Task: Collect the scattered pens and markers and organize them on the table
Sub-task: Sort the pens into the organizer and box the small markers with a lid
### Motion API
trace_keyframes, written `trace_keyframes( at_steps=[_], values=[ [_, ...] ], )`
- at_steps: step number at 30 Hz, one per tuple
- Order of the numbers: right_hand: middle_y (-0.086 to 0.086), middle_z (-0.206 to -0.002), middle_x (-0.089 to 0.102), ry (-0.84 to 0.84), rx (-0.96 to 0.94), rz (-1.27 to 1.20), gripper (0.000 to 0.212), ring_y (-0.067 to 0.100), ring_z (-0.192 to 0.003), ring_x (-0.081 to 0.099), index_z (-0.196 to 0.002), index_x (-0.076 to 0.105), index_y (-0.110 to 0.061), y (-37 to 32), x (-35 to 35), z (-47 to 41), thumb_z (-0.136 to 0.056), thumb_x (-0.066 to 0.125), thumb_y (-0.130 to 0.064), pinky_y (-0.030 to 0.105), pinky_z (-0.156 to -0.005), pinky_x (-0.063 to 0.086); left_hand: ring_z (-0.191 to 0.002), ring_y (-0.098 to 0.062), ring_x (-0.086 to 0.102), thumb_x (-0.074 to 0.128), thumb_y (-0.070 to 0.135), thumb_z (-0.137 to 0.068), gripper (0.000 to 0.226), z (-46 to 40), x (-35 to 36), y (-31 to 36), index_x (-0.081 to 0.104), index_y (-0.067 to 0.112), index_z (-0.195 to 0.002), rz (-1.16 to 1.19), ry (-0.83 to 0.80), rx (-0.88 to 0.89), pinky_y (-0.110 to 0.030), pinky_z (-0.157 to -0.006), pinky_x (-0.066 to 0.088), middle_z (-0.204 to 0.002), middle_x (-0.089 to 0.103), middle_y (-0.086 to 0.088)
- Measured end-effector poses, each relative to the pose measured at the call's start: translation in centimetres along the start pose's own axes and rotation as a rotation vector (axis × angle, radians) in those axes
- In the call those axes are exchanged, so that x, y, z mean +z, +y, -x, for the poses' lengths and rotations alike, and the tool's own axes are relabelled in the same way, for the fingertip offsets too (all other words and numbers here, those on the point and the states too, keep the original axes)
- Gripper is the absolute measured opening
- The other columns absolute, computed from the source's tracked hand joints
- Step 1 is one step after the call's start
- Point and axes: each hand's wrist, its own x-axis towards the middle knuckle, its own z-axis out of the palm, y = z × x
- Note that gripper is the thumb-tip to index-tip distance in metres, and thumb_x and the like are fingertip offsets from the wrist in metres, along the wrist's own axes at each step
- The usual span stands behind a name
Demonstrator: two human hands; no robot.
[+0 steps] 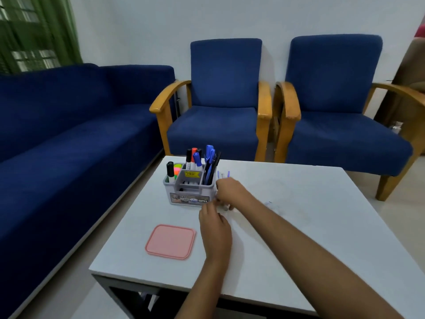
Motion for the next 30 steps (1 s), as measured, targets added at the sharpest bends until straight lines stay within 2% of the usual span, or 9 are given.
trace_keyframes(
  at_steps=[2, 4, 6, 8, 12, 15, 17, 22, 30],
  values=[
    [0.014, -0.132, 0.048, 0.002, 0.046, -0.011, 0.033, 0.031, -0.114, 0.057, -0.126, 0.055, -0.012, 0.0, 1.4, -0.3, -0.094, 0.051, -0.019, 0.038, -0.091, 0.052, -0.105, -0.023, 0.052, 0.041, -0.010, -0.084, 0.036, -0.3, -0.1, -0.1, 0.060, 0.006, -0.109, 0.052, 0.035, -0.081, -0.025, -0.085, 0.040, -0.109, 0.060, -0.006],
    [0.015, -0.138, 0.038, -0.001, 0.061, 0.000, 0.040, 0.032, -0.115, 0.055, -0.129, 0.050, -0.017, 0.3, 2.0, -0.5, -0.091, 0.057, -0.028, 0.038, -0.091, 0.052, -0.101, -0.022, 0.053, 0.040, -0.011, -0.081, 0.037, -0.5, 0.0, -0.3, 0.060, 0.009, -0.104, 0.088, 0.057, -0.121, -0.025, -0.081, 0.039, -0.105, 0.061, -0.003],
    [0.017, -0.142, 0.029, -0.057, 0.061, -0.017, 0.055, 0.034, -0.112, 0.056, -0.134, 0.042, -0.019, 0.9, 2.2, -0.8, -0.086, 0.064, -0.032, 0.039, -0.089, 0.053, -0.100, -0.021, 0.053, 0.041, -0.009, -0.080, 0.035, -0.7, 0.1, -0.5, 0.061, 0.011, -0.102, 0.113, 0.055, -0.145, -0.026, -0.080, 0.039, -0.104, 0.062, 0.000],
    [0.019, -0.143, 0.026, -0.054, 0.035, -0.026, 0.058, 0.036, -0.106, 0.058, -0.136, 0.037, -0.018, 1.5, 2.7, -1.1, -0.087, 0.062, -0.034, 0.039, -0.083, 0.053, -0.100, -0.020, 0.052, 0.042, -0.007, -0.081, 0.033, -0.8, 0.2, -0.6, 0.061, 0.012, -0.100, 0.126, 0.051, -0.148, -0.028, -0.081, 0.041, -0.104, 0.062, 0.000],
    [0.014, -0.131, 0.040, 0.176, -0.069, 0.069, 0.043, 0.033, -0.107, 0.052, -0.134, 0.037, -0.017, 2.2, 5.3, -0.6, -0.094, 0.046, -0.027, 0.039, -0.078, 0.047, -0.096, -0.019, 0.054, 0.045, -0.003, -0.084, 0.026, -0.8, 0.1, -0.6, 0.060, 0.015, -0.093, 0.163, 0.069, -0.144, -0.031, -0.078, 0.043, -0.098, 0.061, 0.002],
    [0.011, -0.115, 0.051, 0.338, -0.172, 0.159, 0.037, 0.030, -0.104, 0.054, -0.124, 0.047, -0.009, 2.3, 7.3, 0.5, -0.091, 0.047, -0.024, 0.036, -0.059, 0.048, -0.093, -0.021, 0.055, 0.046, -0.005, -0.080, 0.026, -1.0, 0.2, -0.8, 0.060, 0.015, -0.089, 0.191, 0.100, -0.164, -0.030, -0.075, 0.043, -0.092, 0.059, 0.003],
    [0.012, -0.105, 0.057, 0.402, -0.209, 0.181, 0.032, 0.031, -0.097, 0.059, -0.116, 0.054, -0.007, 2.3, 7.6, 0.6, -0.088, 0.050, -0.024, 0.033, -0.050, 0.045, -0.092, -0.022, 0.056, 0.047, -0.005, -0.079, 0.026, -1.0, 0.2, -0.9, 0.061, 0.015, -0.088, 0.197, 0.112, -0.162, -0.035, -0.078, 0.048, -0.093, 0.061, 0.002],
    [0.009, -0.118, 0.052, 0.383, -0.229, 0.180, 0.035, 0.027, -0.107, 0.052, -0.125, 0.046, -0.012, 2.4, 7.2, 0.7, -0.094, 0.040, -0.028, 0.037, -0.065, 0.051, -0.092, -0.020, 0.055, 0.048, -0.003, -0.082, 0.026, -0.9, 0.2, -0.8, 0.060, 0.020, -0.086, 0.211, 0.118, -0.155, -0.039, -0.079, 0.051, -0.093, 0.062, 0.003],
    [0.010, -0.127, 0.046, 0.348, -0.143, 0.212, 0.037, 0.028, -0.109, 0.050, -0.130, 0.043, -0.013, 2.2, 6.9, 1.1, -0.096, 0.036, -0.027, 0.034, -0.069, 0.046, -0.091, -0.021, 0.056, 0.048, -0.004, -0.082, 0.027, -0.8, 0.2, -1.0, 0.059, 0.020, -0.083, 0.223, 0.114, -0.159, -0.036, -0.078, 0.049, -0.092, 0.063, 0.001]
  ],
)
